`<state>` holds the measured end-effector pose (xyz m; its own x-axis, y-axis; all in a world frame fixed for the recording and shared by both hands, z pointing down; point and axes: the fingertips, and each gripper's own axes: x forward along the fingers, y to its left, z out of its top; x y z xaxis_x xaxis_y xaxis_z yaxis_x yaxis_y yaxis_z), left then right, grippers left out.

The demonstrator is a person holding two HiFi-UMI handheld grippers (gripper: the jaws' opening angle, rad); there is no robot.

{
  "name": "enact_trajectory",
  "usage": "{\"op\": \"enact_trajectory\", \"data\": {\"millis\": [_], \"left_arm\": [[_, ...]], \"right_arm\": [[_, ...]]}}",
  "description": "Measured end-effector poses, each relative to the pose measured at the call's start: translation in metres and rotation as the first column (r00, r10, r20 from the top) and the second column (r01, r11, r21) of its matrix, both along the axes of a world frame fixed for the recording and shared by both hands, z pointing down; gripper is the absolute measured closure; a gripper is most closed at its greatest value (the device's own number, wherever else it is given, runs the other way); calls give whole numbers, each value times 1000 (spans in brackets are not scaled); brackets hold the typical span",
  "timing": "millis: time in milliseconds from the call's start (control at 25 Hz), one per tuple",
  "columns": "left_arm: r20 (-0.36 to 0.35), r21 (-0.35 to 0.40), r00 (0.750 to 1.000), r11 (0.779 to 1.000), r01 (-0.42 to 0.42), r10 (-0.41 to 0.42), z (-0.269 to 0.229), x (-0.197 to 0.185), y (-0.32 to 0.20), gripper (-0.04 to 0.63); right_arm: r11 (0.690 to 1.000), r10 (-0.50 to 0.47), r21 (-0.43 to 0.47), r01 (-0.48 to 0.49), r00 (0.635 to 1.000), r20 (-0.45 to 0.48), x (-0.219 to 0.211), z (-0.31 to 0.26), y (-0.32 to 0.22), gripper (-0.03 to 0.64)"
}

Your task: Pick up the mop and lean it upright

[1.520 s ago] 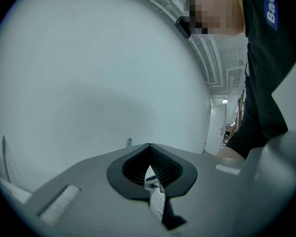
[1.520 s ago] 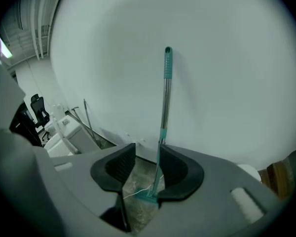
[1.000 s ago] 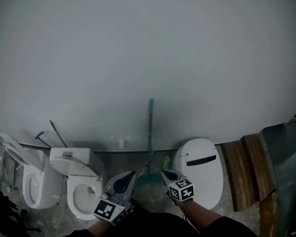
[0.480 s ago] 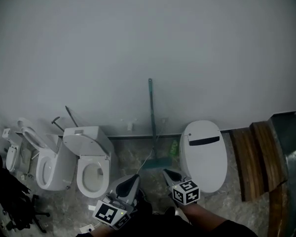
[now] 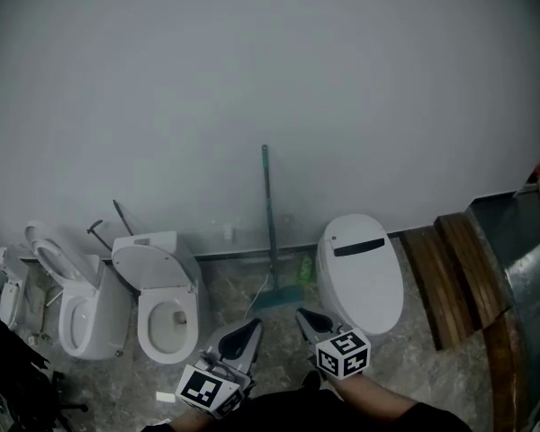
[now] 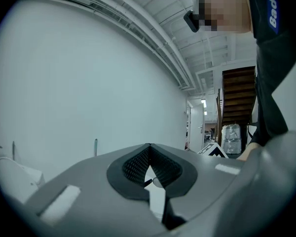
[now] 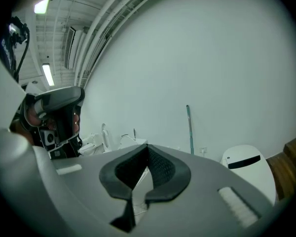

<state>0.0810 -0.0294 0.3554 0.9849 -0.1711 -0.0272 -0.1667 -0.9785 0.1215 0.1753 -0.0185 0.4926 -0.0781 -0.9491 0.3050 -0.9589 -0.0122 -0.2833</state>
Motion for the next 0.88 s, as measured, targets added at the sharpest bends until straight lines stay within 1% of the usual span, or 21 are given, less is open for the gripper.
{"op": "enact_trajectory", "data": {"millis": [200,280,360,440,560,680,760,880], "left_arm": [[6,-13,999,999,-41,41,5,-64,6,580],[12,-35,999,998,-53,53,12,-80,5,581],[-5,-56,998,996,-69,69,12,-90,11,580],[-44,-54,995,994,-97,94,0,-96,23,580],[-42,-26,992,992,-122,121,-15,-101,45,580],[-56,-3,989,991,-137,136,-30,-96,67,580],[-44,9,990,991,-134,134,-34,-90,77,580],[-4,21,991,991,-133,133,-26,-80,92,580]], "right_arm": [[997,79,25,-78,997,-17,-58,-17,22,614],[995,98,38,-97,995,-20,-77,-23,30,614],[993,104,60,-102,994,-27,-94,-35,39,614],[991,104,93,-100,994,-39,-105,-53,49,614],[984,102,153,-92,993,-56,-114,-84,65,614],[981,82,184,-68,994,-75,-116,-104,81,614],[979,67,197,-48,994,-90,-114,-112,90,614],[976,55,217,-34,994,-93,-108,-113,104,614]]}}
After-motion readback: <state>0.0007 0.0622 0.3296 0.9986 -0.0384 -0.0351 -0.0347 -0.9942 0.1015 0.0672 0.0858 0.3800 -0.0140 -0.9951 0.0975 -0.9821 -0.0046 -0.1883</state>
